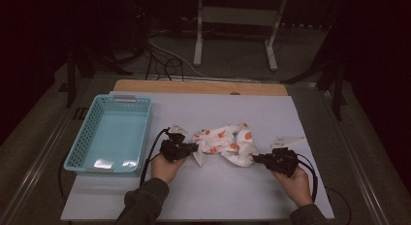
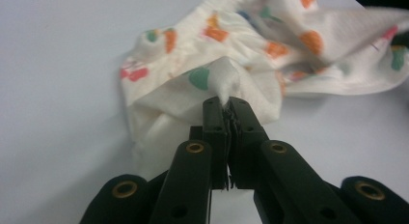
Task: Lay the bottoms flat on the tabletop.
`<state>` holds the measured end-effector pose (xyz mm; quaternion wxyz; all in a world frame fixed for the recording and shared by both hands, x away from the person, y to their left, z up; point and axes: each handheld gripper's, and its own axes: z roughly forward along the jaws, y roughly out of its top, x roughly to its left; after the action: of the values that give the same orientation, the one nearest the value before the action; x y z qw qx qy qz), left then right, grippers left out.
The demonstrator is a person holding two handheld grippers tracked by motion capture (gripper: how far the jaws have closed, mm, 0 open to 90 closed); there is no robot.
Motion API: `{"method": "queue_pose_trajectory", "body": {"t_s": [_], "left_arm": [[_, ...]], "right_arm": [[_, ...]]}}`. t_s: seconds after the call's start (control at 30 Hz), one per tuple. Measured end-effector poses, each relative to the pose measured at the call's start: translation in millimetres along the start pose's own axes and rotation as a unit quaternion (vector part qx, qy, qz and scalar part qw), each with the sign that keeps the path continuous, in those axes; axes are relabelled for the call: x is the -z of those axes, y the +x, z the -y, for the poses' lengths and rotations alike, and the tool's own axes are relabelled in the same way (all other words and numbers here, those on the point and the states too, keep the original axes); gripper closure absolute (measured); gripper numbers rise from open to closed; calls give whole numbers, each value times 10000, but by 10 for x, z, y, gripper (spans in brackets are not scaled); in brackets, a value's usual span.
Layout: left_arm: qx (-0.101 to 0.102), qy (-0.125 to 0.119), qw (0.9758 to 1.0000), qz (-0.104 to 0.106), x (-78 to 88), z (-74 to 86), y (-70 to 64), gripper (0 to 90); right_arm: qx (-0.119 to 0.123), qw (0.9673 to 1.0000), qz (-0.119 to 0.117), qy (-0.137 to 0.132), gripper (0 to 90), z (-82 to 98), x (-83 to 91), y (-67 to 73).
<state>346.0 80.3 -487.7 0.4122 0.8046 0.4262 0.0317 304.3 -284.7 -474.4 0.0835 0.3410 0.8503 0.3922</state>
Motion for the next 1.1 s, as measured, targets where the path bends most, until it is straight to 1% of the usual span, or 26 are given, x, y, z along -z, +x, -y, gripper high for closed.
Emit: {"method": "queue_pose_trajectory", "body": {"t_s": [0.03, 0.1, 0.13, 0.17, 0.2, 0.27, 0.3, 0.33, 0.37, 0.43, 0.47, 0.53, 0.57, 0.6, 0.67, 0.7, 0.73, 0.77, 0.8, 0.87, 0.9, 0.93, 1.0, 1.03, 1.1], "left_arm": [[28, 31, 9999, -101, -59, -9, 24, 877], [48, 119, 9997, -201, -114, -12, 51, 877], [64, 146, 9996, -227, -134, -9, 65, 876], [97, 206, 9994, -253, -162, 1, 91, 876], [94, 259, 9993, -266, -173, 6, 106, 872], [23, 325, 9991, -269, -183, 18, 125, 861], [-10, 305, 9992, -260, -173, 18, 119, 842], [-11, 282, 9993, -234, -160, 14, 110, 794], [-45, 212, 9996, -184, -128, 5, 91, 776], [-136, 120, 9996, -207, -68, -22, 44, 745], [-160, 90, 9997, -182, -48, -34, 30, 719], [-281, 67, 9994, -179, 14, -69, -15, 693], [-354, 14, 9992, -165, 55, -88, -45, 688], [-397, -15, 9991, -148, 83, -105, -71, 676], [-493, -65, 9987, -115, 125, -126, -117, 666], [-550, -81, 9984, -41, 144, -131, -146, 666], [-570, -90, 9983, -17, 145, -130, -167, 665], [-604, -73, 9981, 19, 143, -125, -192, 663], [-661, -33, 9978, 44, 133, -117, -213, 662], [-661, -33, 9978, 44, 133, -117, -213, 655], [-766, 51, 9970, 135, 93, -82, -268, 655], [-787, 67, 9967, 163, 75, -66, -287, 653], [-843, 143, 9961, 214, 24, -29, -318, 653], [-870, 176, 9958, 242, 1, -14, -322, 655], [-851, 230, 9958, 261, -45, 16, -324, 661]], "right_arm": [[-173, 9997, 83, 146, 884, 142, -17, -123], [-283, 9993, 95, 235, 884, 225, -31, -183], [-359, 9990, 108, 237, 884, 294, -40, -215], [-438, 9987, 90, 248, 884, 331, -46, -235], [-455, 9985, 118, 296, 883, 384, -64, -262], [-539, 9981, 100, 266, 880, 440, -79, -271], [-567, 9980, 96, 245, 870, 451, -77, -272], [-561, 9982, 77, 193, 831, 454, -68, -268], [-543, 9984, 49, 146, 815, 445, -58, -264], [-466, 9989, 82, 17, 789, 396, -5, -238], [-466, 9988, 114, -78, 758, 352, 42, -215], [-377, 9989, 148, -238, 744, 277, 128, -178], [-338, 9989, 184, -261, 735, 247, 157, -157], [-229, 9991, 217, -294, 725, 204, 197, -128], [-128, 9993, 184, -282, 709, 143, 231, -78], [-98, 9994, 163, -280, 706, 125, 234, -59], [-15, 9995, 119, -301, 693, 103, 222, -28], [-6, 9995, 79, -292, 684, 91, 209, -4], [50, 9996, 106, -268, 676, 79, 190, 14], [88, 9996, 99, -262, 676, 70, 169, 29], [88, 9996, 99, -262, 664, 70, 169, 29], [119, 9993, 140, -312, 663, 58, 150, 42], [21, 9992, 124, -370, 664, 59, 164, 29], [39, 9990, 161, -406, 664, 62, 186, 17], [22, 9990, 180, -413, 663, 63, 201, 15]]}}
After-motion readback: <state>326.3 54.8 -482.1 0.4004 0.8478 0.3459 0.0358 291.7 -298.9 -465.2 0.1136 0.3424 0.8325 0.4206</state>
